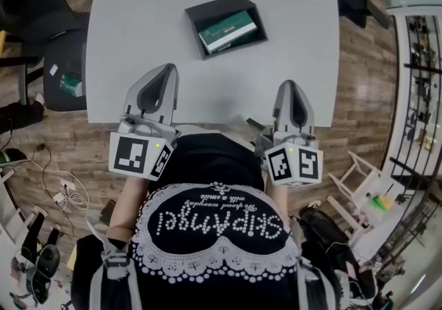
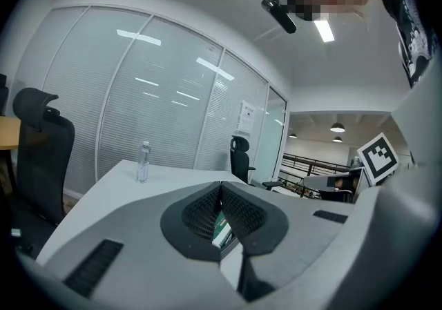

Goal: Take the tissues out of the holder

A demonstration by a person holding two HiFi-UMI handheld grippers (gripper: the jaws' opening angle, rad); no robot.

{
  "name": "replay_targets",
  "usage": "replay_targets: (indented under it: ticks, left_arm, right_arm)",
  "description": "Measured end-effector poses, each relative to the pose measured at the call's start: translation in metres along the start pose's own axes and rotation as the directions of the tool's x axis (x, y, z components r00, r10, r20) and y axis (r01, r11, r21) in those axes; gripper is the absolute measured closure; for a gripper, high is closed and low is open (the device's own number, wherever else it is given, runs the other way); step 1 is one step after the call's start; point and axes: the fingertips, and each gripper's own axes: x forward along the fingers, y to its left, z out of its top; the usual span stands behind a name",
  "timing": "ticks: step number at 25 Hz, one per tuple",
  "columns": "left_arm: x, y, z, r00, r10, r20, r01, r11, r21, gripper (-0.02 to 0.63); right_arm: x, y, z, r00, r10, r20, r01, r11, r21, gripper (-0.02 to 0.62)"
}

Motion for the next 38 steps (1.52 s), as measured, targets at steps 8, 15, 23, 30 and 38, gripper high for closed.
replay_targets:
  ticks: [8,15,23,30,38]
  left_arm:
    - [0.002,-0.004,0.004,1.000,0.025,0.016,-0.025,1.000,0.006,0.583]
    - [0.007,-0.006,0.003,1.000,0.009,0.000,-0.009,1.000,0.020,0.583]
    - [0.020,-0.003,0.003,0.999,-0.007,-0.036,0.009,0.998,0.058,0.578]
    - [0.056,-0.013,-0.004,0.986,-0.103,-0.129,0.119,0.985,0.126,0.473]
    - [0.106,-0.025,-0.026,0.956,-0.171,-0.238,0.214,0.963,0.165,0.355]
  right_arm:
    - [0.008,-0.002,0.006,0.999,0.039,0.011,-0.039,0.999,-0.006,0.561]
    - [0.008,-0.007,0.005,0.999,0.033,0.008,-0.033,0.999,0.001,0.561]
    - [0.003,-0.013,0.002,1.000,0.020,0.008,-0.020,1.000,0.020,0.561]
    - [-0.004,-0.024,-0.001,1.000,-0.013,0.005,0.013,0.999,0.043,0.561]
    - [-0.013,-0.046,-0.008,0.998,-0.070,-0.010,0.070,0.995,0.071,0.561]
